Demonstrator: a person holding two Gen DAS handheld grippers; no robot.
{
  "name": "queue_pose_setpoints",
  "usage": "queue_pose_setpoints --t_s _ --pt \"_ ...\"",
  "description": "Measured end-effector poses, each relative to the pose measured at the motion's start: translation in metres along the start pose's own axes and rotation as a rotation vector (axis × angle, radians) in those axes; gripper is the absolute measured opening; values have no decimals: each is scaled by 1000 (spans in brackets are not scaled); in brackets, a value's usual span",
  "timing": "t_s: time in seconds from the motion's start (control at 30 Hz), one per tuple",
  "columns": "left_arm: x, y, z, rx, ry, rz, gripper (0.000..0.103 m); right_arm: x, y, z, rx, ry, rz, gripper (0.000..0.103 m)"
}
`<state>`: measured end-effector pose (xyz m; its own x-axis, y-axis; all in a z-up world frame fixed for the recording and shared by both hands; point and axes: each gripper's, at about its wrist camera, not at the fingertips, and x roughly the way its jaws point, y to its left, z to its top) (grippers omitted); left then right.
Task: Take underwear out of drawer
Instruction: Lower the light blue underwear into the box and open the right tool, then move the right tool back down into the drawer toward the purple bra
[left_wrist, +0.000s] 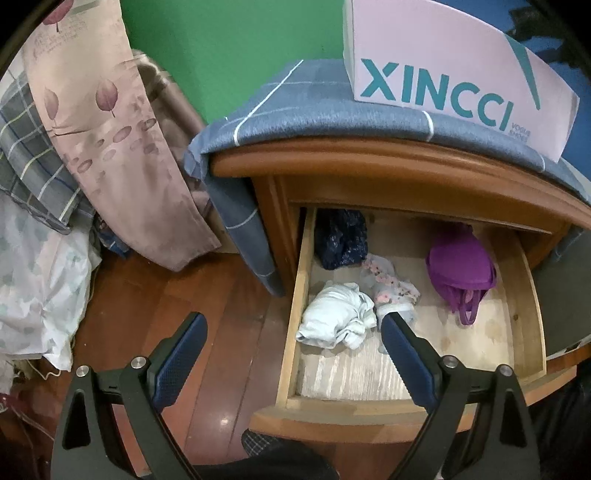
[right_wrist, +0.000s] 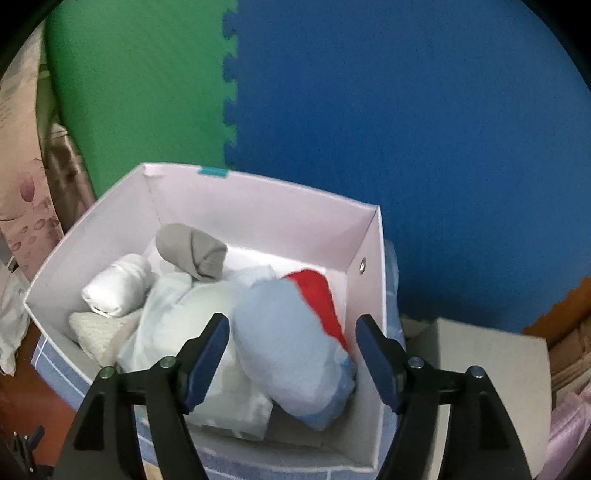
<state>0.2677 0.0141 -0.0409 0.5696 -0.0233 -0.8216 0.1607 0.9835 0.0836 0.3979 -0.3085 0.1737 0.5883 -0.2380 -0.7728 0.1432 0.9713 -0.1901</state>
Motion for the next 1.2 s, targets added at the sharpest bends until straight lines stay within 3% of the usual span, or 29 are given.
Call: queue_pose_setpoints --t_s 0.3,0.6,0.9,1.2 --pt "-6 -4 -4 13 5 -3 94 -76 10 -20 -64 -106 103 74" --pt "-14 -12 -12 30 10 -5 94 -126 41 -123 -251 -94 185 74" --pt "-8 -11 -24 29 40 6 94 -83 61 -222 -356 70 233 74" --pt "2 -3 -27 -17 75 -16 94 -20 87 -248 -479 135 233 74"
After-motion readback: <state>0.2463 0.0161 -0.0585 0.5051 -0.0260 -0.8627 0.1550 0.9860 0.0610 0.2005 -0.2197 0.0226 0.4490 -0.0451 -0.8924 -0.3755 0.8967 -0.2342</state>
